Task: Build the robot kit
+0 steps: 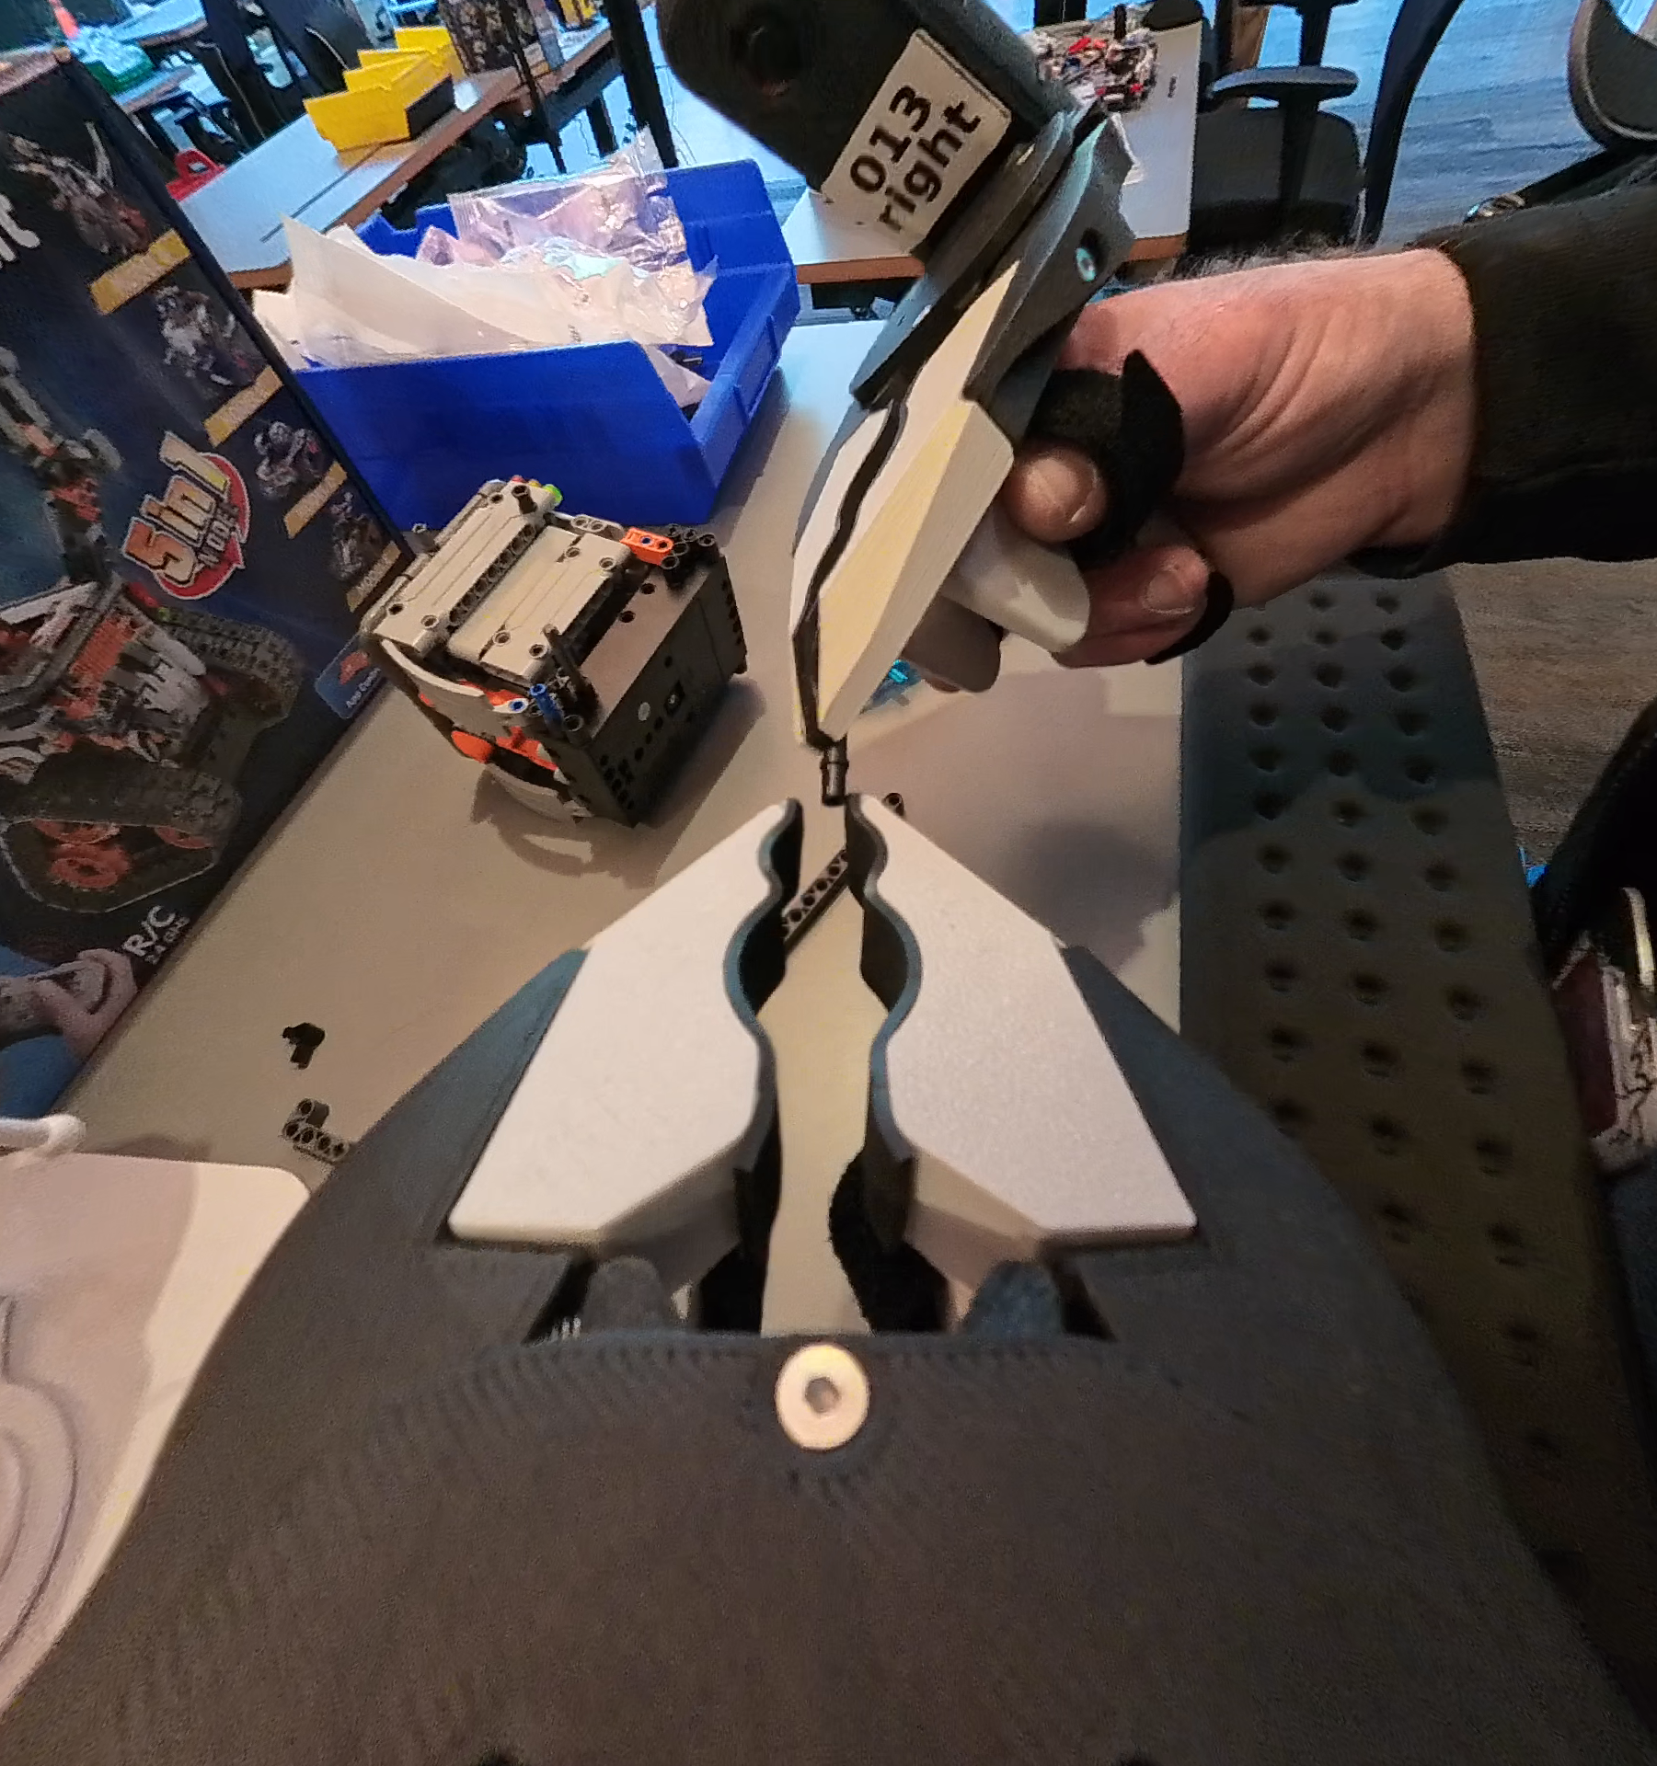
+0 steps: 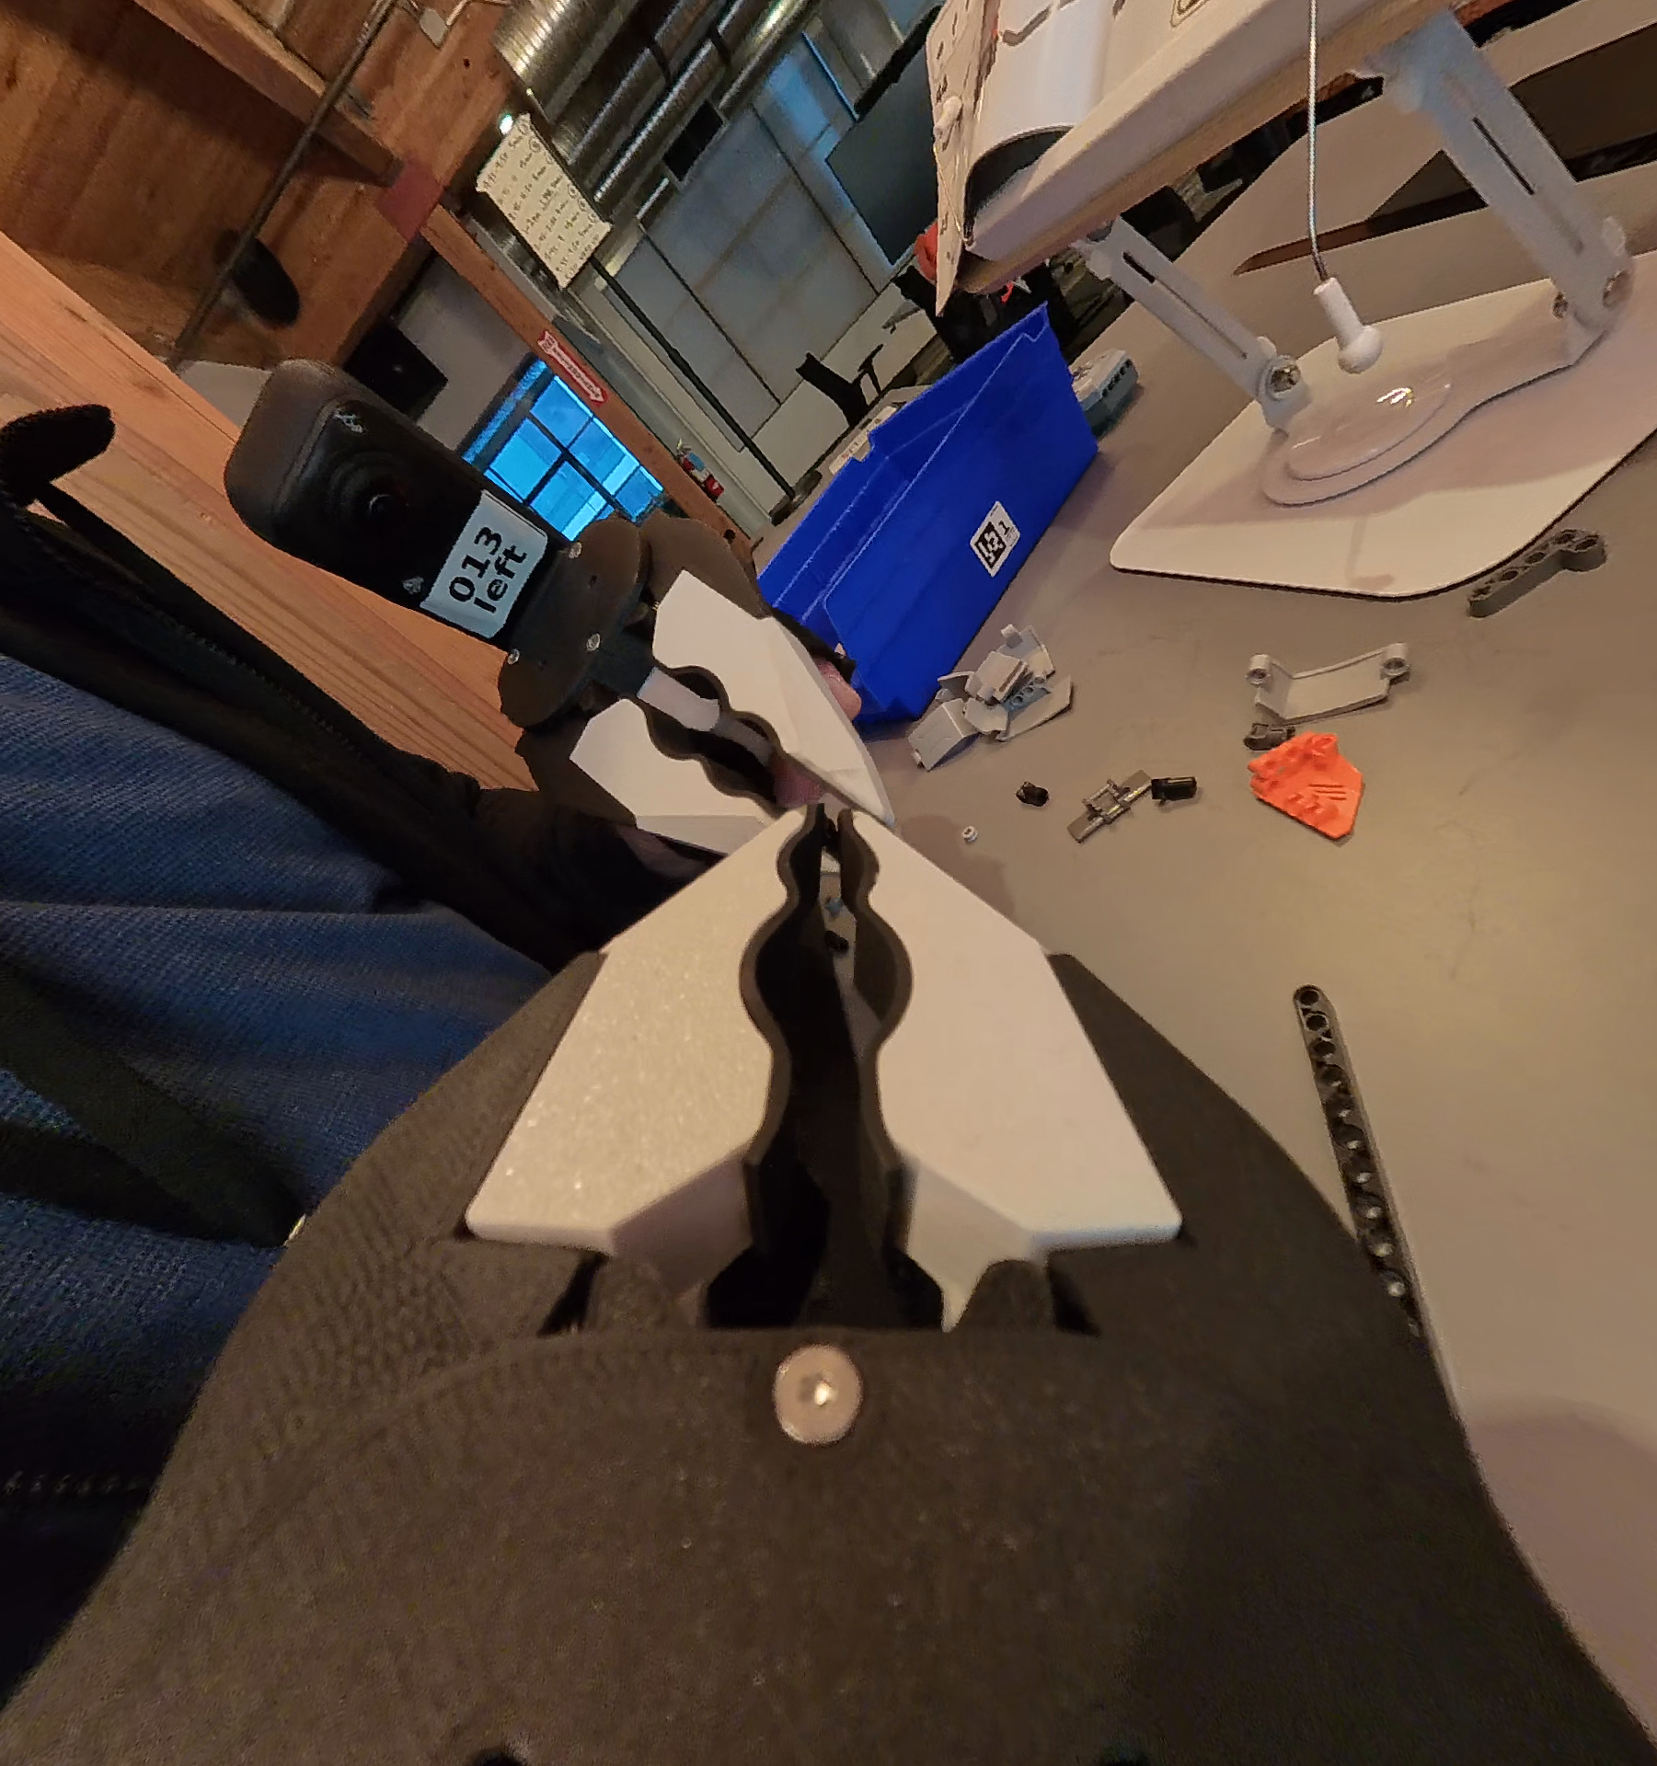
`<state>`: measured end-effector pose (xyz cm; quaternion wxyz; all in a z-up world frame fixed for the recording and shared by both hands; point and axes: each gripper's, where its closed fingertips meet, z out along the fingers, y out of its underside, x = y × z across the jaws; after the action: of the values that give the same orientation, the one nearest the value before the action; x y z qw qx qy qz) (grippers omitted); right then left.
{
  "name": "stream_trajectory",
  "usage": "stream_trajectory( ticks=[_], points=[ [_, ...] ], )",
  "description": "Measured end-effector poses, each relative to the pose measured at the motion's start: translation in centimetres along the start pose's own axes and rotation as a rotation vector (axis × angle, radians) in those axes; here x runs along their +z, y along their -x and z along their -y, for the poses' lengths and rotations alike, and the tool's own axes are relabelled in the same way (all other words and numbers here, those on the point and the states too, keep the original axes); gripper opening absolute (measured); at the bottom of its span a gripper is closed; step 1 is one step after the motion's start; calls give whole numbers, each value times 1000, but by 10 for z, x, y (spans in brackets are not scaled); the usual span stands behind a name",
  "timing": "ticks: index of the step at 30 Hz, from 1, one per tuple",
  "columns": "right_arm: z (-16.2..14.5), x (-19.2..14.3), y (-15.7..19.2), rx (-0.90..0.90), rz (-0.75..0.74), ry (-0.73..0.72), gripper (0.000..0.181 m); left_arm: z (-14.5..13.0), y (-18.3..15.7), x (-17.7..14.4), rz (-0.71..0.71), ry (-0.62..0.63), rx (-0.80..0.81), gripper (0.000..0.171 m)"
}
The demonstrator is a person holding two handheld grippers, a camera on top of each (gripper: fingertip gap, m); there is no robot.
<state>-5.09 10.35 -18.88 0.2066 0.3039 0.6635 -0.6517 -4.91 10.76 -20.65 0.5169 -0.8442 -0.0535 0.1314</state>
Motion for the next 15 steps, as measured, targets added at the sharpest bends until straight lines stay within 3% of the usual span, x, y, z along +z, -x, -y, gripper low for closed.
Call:
stream_trajectory(
  ticks=[12, 15],
  points=[
    [1, 4, -3, -27, -36, 34, 0, 0, 1, -1, 31, 13, 20, 2],
    [4, 4, 0, -9, -14, 12, 11, 5, 2, -3, 24, -18, 0, 2]
  ],
)
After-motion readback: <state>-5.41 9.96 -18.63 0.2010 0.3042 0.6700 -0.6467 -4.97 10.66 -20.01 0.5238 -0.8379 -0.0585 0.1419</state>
